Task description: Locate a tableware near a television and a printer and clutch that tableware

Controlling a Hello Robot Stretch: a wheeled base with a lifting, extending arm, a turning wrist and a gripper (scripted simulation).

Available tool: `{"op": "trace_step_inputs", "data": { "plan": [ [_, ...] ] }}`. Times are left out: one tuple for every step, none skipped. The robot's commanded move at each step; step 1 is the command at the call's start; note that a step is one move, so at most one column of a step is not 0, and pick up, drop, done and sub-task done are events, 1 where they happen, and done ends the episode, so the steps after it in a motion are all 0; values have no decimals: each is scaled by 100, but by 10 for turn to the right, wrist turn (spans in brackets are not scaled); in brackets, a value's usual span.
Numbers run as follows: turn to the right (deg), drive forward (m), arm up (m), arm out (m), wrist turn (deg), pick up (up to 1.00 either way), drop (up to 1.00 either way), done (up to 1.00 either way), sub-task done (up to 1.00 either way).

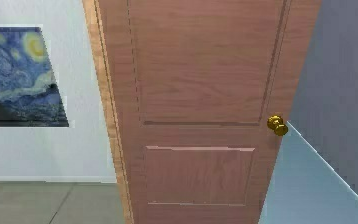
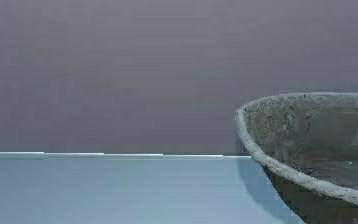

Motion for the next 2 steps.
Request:
{"op": "trace_step_inputs", "data": {
  "plan": [
    [60, 0, 0, 0, 0, 0, 0, 0, 0],
    [0, 45, 0, 0, 0, 0, 0, 0, 0]
  ]
}}
